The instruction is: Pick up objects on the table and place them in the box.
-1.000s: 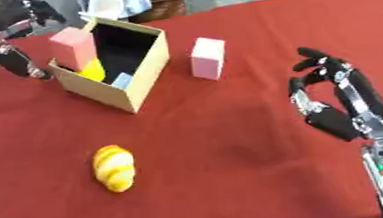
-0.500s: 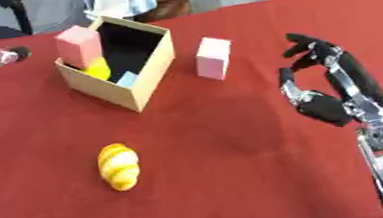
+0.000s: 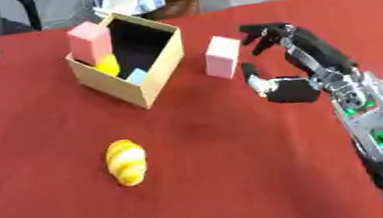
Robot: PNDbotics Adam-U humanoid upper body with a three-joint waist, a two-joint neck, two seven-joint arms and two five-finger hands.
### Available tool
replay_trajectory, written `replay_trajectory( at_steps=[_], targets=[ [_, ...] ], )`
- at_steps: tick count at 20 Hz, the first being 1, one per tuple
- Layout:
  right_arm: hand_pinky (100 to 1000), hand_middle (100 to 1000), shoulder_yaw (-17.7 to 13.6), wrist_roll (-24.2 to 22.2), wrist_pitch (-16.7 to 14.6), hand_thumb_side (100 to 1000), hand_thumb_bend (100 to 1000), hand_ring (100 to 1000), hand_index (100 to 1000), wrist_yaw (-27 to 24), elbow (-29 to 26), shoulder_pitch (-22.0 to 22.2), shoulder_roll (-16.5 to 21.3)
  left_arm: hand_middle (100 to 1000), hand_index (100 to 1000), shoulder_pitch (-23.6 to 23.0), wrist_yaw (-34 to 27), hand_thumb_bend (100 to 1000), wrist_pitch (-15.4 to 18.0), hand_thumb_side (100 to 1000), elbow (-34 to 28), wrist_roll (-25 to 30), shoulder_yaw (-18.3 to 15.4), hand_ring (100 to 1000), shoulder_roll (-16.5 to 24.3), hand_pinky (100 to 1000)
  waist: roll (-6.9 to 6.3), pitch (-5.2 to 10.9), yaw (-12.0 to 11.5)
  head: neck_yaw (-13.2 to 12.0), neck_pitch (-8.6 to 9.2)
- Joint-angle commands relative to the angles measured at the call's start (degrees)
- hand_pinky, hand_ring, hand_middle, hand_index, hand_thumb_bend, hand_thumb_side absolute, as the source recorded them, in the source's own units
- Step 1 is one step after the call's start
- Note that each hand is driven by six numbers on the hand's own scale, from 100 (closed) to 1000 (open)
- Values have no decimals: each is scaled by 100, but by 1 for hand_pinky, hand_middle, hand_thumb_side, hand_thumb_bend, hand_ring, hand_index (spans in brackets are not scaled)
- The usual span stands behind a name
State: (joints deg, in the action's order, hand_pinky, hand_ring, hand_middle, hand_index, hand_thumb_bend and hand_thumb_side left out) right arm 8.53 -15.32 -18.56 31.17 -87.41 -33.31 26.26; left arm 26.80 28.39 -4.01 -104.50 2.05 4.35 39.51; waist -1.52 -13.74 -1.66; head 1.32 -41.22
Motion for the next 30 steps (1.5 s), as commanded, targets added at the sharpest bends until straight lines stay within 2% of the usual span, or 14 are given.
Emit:
replay_trajectory(
  at_steps=[1, 6, 10, 11, 14, 17, 24, 30],
  targets=[
    [747, 764, 49, -5, -56, 486, 100, 693, 945, 72, 275, -346, 233, 648, 821, -185, -196, 379, -82, 100, -376, -258, -162, 596, -107, 688, 100, 202, -32, 64, -12],
    [767, 812, 212, -82, -159, 463, 100, 750, 952, 163, 911, -933, 231, 634, 817, -646, -465, 358, -97, 100, -619, -469, -190, 581, -459, 678, 128, 217, -94, 118, -19],
    [797, 855, 275, -217, -178, 473, 100, 798, 960, 292, 1673, -1383, 105, 624, 814, -974, -711, 343, -107, 100, -597, -645, -190, 572, -719, 671, 149, 223, -154, 155, -17],
    [826, 880, 272, -238, -189, 499, 100, 836, 966, 355, 1854, -1467, 73, 622, 813, -1037, -747, 337, -104, 100, -586, -674, -190, 569, -769, 670, 154, 222, -167, 161, -11],
    [864, 914, 224, -279, -203, 561, 115, 879, 976, 717, 2492, -1736, -76, 619, 813, -1215, -830, 331, -91, 106, -545, -730, -192, 566, -928, 668, 171, 220, -212, 177, -14],
    [894, 931, 167, -273, -256, 623, 214, 906, 985, 1151, 2972, -1945, -200, 615, 813, -1341, -865, 327, -84, 116, -486, -767, -203, 562, -1051, 666, 188, 216, -250, 186, -18],
    [912, 943, 30, -236, -365, 648, 313, 928, 984, 2281, 3708, -2258, -387, 613, 815, -1532, -854, 322, -77, 129, -342, -754, -221, 558, -1210, 666, 212, 214, -329, 214, -25],
    [915, 947, -153, -43, -346, 642, 329, 935, 985, 2809, 4018, -2332, -422, 611, 815, -1612, -834, 319, -73, 136, -276, -740, -234, 556, -1274, 665, 221, 217, -354, 225, -15]
  ],
)
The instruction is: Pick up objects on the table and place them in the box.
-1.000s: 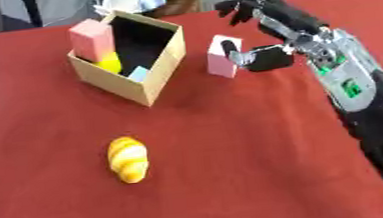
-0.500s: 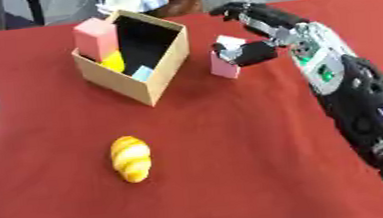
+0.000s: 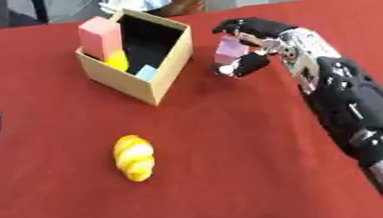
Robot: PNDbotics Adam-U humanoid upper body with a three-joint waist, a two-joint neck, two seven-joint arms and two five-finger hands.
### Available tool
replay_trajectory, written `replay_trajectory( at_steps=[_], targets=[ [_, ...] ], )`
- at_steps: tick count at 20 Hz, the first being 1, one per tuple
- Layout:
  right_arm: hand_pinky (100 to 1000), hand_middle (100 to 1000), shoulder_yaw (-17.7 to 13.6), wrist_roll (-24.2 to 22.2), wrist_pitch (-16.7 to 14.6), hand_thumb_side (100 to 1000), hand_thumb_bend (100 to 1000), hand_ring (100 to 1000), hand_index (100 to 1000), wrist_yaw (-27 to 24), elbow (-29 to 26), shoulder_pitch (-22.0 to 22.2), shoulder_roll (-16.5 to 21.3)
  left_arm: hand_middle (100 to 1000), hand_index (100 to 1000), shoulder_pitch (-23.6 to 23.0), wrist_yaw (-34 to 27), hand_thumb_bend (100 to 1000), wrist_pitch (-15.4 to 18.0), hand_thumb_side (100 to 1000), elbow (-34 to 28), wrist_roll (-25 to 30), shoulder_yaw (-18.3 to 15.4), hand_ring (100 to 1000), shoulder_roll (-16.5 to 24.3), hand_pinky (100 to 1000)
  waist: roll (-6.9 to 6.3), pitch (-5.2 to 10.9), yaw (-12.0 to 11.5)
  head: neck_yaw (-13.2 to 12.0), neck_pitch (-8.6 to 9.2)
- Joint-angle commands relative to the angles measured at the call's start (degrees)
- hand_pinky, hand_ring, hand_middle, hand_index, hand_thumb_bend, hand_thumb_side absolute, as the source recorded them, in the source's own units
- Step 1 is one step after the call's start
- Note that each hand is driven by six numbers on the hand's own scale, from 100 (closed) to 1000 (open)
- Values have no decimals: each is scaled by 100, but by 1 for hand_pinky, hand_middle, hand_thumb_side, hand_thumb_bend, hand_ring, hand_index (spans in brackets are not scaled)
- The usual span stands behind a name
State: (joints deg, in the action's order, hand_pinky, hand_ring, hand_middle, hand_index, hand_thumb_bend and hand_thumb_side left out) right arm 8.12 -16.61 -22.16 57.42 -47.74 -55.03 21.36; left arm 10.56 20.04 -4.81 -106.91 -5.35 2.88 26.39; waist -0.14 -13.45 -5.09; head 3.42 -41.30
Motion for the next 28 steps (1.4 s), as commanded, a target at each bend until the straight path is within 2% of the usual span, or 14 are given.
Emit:
replay_trajectory(
  at_steps=[1, 7, 14, 19, 22, 23, 24, 25, 28],
  targets=[
    [914, 946, -144, 120, 31, 643, 326, 933, 984, 231, 94, -166, 67, 610, 815, 2, 2, 319, 8, 136, -23, 2, -87, 555, 30, 665, 84, 187, -13, 15, -4],
    [910, 936, -349, 326, 204, 636, 306, 927, 983, 378, 339, -190, 89, 609, 816, -61, 20, 321, 13, 144, 36, 22, -71, 554, -17, 664, 78, 178, -34, 20, 12],
    [890, 912, -539, 478, 418, 648, 261, 902, 980, 323, 552, -195, 128, 608, 815, -108, 19, 320, 11, 146, 79, 13, -70, 552, -71, 663, 63, 167, -34, 35, 13],
    [844, 819, -581, 386, 412, 673, 231, 837, 970, 224, 770, -181, 107, 607, 815, -115, 15, 316, 7, 142, 93, 15, -65, 552, -84, 663, 45, 159, -43, 46, 6],
    [821, 725, -606, 349, 386, 650, 215, 804, 949, 164, 848, -168, 92, 607, 815, -119, 9, 316, 5, 142, 92, 18, -64, 551, -89, 663, 34, 156, -50, 55, -1],
    [821, 725, -610, 355, 374, 650, 215, 804, 949, 133, 859, -165, 92, 607, 815, -119, 8, 316, 5, 142, 92, 19, -63, 551, -91, 663, 33, 155, -52, 55, -2],
    [807, 649, -614, 370, 357, 630, 208, 777, 907, 100, 859, -166, 94, 607, 816, -121, 7, 317, 5, 142, 93, 18, -64, 551, -94, 663, 33, 155, -52, 55, -5],
    [807, 649, -615, 395, 342, 630, 208, 777, 907, 69, 855, -166, 97, 607, 816, -122, 6, 317, 4, 142, 94, 17, -65, 551, -96, 663, 35, 155, -51, 55, -6],
    [797, 643, -623, 506, 318, 576, 173, 754, 826, -16, 800, -177, 110, 607, 816, -129, 0, 315, 5, 141, 100, 15, -63, 551, -101, 662, 40, 158, -49, 54, -15]
  ],
)
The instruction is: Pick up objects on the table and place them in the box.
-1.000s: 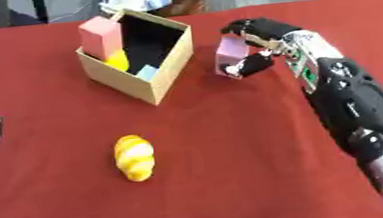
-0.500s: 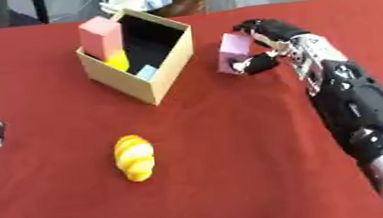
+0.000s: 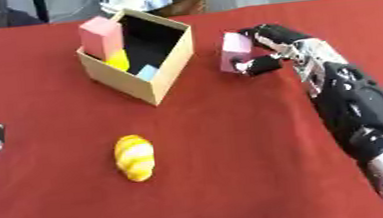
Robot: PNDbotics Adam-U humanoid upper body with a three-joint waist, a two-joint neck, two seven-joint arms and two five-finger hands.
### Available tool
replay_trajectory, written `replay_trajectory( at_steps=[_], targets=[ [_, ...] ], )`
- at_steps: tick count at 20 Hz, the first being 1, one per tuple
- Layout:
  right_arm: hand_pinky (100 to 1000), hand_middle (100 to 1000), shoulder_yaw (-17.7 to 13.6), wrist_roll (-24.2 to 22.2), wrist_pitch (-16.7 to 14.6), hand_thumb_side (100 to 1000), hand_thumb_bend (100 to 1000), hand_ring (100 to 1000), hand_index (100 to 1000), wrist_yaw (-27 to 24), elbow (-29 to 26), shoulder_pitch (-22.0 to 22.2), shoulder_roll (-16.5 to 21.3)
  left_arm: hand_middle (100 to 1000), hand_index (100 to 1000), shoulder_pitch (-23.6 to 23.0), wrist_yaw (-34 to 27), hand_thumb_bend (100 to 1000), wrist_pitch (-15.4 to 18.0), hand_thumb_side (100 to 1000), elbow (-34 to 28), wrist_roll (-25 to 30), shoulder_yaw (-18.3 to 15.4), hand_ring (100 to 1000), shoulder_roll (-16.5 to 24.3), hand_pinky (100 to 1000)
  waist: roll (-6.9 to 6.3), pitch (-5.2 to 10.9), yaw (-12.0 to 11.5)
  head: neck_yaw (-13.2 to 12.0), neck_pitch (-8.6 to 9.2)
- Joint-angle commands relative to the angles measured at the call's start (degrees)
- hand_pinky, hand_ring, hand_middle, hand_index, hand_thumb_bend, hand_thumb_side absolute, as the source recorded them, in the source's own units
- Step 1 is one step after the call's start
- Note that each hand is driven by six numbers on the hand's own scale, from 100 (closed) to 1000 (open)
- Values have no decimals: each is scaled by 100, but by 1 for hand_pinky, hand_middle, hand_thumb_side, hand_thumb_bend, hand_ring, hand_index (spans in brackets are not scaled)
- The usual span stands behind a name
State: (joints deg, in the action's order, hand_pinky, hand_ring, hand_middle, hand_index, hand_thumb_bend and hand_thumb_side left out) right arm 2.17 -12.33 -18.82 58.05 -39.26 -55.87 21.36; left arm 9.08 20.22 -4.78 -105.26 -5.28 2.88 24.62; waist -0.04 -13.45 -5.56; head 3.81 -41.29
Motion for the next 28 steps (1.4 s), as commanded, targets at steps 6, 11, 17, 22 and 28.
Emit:
replay_trajectory(
  at_steps=[6, 11, 17, 22, 28],
  targets=[
    [784, 620, 31, 302, -110, 510, 118, 727, 779, -312, -420, -176, 143, 606, 815, 2, -25, 311, 5, 139, -54, 0, -63, 550, 68, 662, 46, 167, 2, 15, -11],
    [785, 624, 138, 161, -223, 474, 104, 725, 790, -671, -860, -446, 119, 605, 812, -14, -43, 305, 26, 138, -54, 14, -38, 550, 38, 661, 60, 182, -31, 52, 36],
    [794, 639, 186, -75, -215, 454, 124, 734, 805, -671, -953, -955, -93, 604, 811, -18, -84, 301, 77, 138, -86, 54, 16, 549, -42, 661, 76, 214, -209, 141, 110],
    [799, 659, 75, -24, -73, 493, 126, 743, 841, -224, -547, -1175, -358, 604, 811, -3, -124, 300, 111, 140, -122, 91, 51, 549, -107, 660, 66, 212, -380, 253, 140],
    [801, 683, -72, 103, 71, 558, 115, 749, 909, 284, -39, -1207, -592, 604, 811, 28, -147, 297, 130, 139, -144, 135, 77, 549, -131, 664, 55, 195, -495, 327, 165]
  ],
)
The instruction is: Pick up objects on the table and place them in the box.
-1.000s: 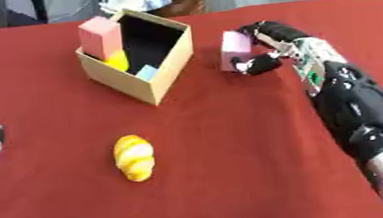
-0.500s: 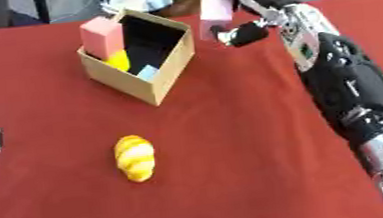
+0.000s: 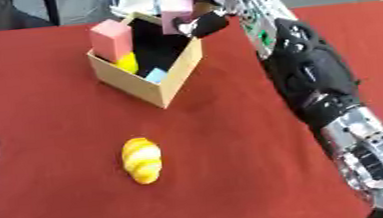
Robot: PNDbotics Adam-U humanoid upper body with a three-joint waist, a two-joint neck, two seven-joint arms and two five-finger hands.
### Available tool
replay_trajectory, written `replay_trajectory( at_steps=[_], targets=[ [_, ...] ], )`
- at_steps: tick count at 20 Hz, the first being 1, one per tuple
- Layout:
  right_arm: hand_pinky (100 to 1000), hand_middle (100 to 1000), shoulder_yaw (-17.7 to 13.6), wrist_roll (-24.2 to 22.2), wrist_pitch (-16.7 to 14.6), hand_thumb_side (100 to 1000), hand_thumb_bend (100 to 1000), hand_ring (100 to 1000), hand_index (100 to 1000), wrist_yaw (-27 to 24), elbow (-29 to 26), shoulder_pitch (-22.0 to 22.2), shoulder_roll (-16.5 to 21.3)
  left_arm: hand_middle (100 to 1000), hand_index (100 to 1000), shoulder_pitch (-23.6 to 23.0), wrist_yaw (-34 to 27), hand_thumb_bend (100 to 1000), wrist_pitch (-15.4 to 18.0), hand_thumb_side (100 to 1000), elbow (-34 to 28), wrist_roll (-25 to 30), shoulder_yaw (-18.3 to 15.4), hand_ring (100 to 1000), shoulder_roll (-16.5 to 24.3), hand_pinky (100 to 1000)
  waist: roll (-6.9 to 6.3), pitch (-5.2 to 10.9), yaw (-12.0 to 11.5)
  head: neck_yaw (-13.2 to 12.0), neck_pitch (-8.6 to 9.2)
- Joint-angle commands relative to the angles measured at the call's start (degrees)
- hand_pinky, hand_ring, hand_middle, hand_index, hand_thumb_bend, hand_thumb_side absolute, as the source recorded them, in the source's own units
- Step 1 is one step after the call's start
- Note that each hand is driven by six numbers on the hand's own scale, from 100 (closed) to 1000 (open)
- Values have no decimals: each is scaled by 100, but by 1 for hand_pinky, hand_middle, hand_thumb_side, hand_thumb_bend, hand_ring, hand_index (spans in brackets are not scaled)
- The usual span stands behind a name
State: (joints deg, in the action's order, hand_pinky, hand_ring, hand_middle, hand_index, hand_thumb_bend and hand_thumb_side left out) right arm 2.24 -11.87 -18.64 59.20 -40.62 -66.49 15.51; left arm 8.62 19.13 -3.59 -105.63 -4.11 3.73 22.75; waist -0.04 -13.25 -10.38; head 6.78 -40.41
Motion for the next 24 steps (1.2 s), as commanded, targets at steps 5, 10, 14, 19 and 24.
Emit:
replay_trajectory(
  at_steps=[5, 10, 14, 19, 24],
  targets=[
    [806, 718, -58, 126, -11, 608, 152, 760, 929, 337, 139, -123, -66, 604, 812, 71, -38, 288, 11, 139, -105, 33, -5, 549, 50, 668, 46, 172, -1, 28, 77],
    [825, 831, 58, 166, -227, 621, 234, 795, 947, 447, -48, -140, -54, 606, 813, 67, -34, 281, 18, 140, -94, 35, -5, 550, 44, 669, 53, 184, 52, -2, 83],
    [870, 937, 168, 67, -428, 637, 310, 864, 974, 629, -128, -153, -33, 606, 814, 50, -24, 278, 23, 140, -87, 32, -20, 551, 54, 671, 66, 197, 95, -21, 81],
    [890, 970, 248, -94, -603, 652, 335, 893, 989, 848, -170, -149, -31, 606, 814, 38, -15, 277, 25, 140, -76, 29, -25, 551, 56, 671, 74, 204, 126, -37, 77],
    [881, 942, 490, -121, -1017, 622, 315, 876, 986, 432, -682, -53, 148, 606, 814, -11, -2, 275, 14, 140, -71, -13, -73, 551, 70, 672, 92, 213, 210, -105, 65]
  ],
)
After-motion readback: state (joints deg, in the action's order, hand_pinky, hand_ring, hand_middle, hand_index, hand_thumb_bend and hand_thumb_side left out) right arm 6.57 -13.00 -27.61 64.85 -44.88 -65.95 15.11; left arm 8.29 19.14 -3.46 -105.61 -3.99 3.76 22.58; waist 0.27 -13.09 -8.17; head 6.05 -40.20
